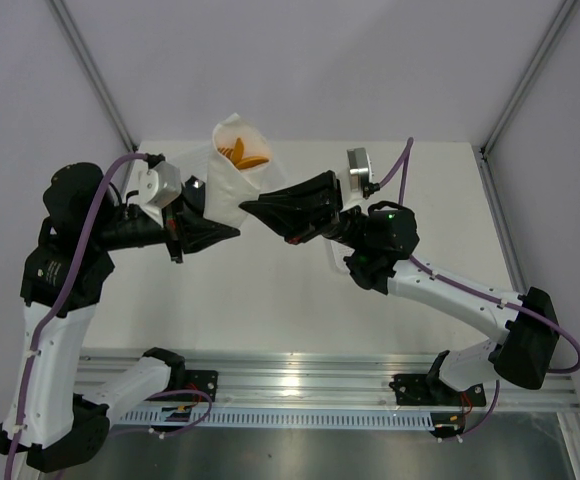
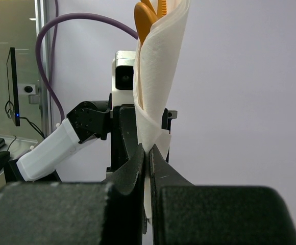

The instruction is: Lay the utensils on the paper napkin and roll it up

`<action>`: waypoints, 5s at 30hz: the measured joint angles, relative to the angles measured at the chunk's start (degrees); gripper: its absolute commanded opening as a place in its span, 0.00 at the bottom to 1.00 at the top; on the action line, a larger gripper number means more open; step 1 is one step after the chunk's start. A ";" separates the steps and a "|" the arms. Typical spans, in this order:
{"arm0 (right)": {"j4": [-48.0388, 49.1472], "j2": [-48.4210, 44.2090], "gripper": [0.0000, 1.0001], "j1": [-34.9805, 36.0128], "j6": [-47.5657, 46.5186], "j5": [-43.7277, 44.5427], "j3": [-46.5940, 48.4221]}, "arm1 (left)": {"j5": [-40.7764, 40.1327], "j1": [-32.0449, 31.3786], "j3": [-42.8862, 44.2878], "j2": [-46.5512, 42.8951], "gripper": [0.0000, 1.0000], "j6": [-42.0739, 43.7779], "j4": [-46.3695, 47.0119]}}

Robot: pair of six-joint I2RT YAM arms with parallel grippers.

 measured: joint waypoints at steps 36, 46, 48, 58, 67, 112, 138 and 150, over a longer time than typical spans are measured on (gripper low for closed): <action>-0.37 1.51 0.48 0.63 1.51 -2.60 1.95 | 1.66 0.00 3.82 2.38 0.01 -7.52 3.63; -4.76 1.57 0.46 -0.46 1.36 -4.70 2.54 | 1.36 0.00 3.69 1.90 0.01 -7.54 3.56; -4.83 1.92 0.39 -0.31 1.84 -4.72 3.34 | 1.03 0.00 3.67 1.90 0.01 -7.15 3.54; -6.01 4.81 0.00 -0.63 6.47 -5.40 7.19 | -2.12 0.00 2.32 0.85 0.01 -4.33 2.40; -8.50 5.53 0.00 -1.88 8.22 -5.95 7.89 | -5.40 0.00 2.14 0.44 0.77 -2.40 0.94; -43.69 83.10 0.00 -16.96 14.67 8.39 76.41 | -64.24 21.42 -21.42 27.78 0.96 -1.40 12.24; -68.50 81.40 0.00 -16.61 36.89 10.38 75.32 | -54.49 25.49 -9.25 48.76 0.54 -12.79 13.40; -71.93 81.13 0.00 -17.42 41.99 10.99 75.30 | -52.72 24.85 -8.96 49.42 0.51 -14.01 12.55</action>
